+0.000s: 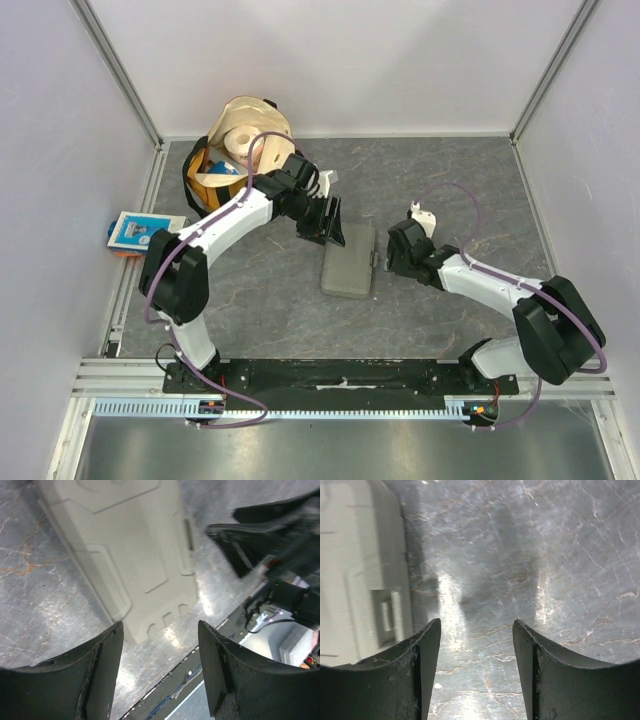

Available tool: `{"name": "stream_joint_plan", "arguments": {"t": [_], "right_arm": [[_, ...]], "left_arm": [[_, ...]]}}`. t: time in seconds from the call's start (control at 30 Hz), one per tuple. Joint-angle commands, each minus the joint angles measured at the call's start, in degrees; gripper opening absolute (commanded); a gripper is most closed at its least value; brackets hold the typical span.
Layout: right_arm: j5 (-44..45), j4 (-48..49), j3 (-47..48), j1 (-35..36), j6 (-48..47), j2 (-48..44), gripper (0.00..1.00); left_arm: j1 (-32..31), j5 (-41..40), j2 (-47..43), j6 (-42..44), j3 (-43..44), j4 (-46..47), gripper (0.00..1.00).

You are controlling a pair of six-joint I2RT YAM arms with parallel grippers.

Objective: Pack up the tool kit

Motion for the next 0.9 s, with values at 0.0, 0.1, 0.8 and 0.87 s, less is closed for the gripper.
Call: {"name": "stream_joint_plan", "arguments": {"t": [0.0, 0.1, 0.8, 0.87], "right_arm": [[-2.7, -1.0, 5.7, -0.1, -0.7, -2.2, 0.73], [-6.7, 1.0, 7.3, -0.1, -1.4, -1.0, 0.83], [-18.8, -6.8, 16.9, 1.9, -1.7, 14.4, 0.61], [-18.9, -7.5, 17.3, 2.4, -1.2, 14.8, 0.57]], "left_arm": [[-0.2, -5.5, 3.9, -1.2, -3.1, 2.2, 0.68], [-0.4, -7.8, 6.0, -1.9, -3.8, 2.5, 0.68], [-1.2, -5.1, 11.8, -4.3, -4.2, 2.4, 0.49], [-1.4, -4.3, 12.2, -4.9, -3.7, 2.5, 0.47]]}}
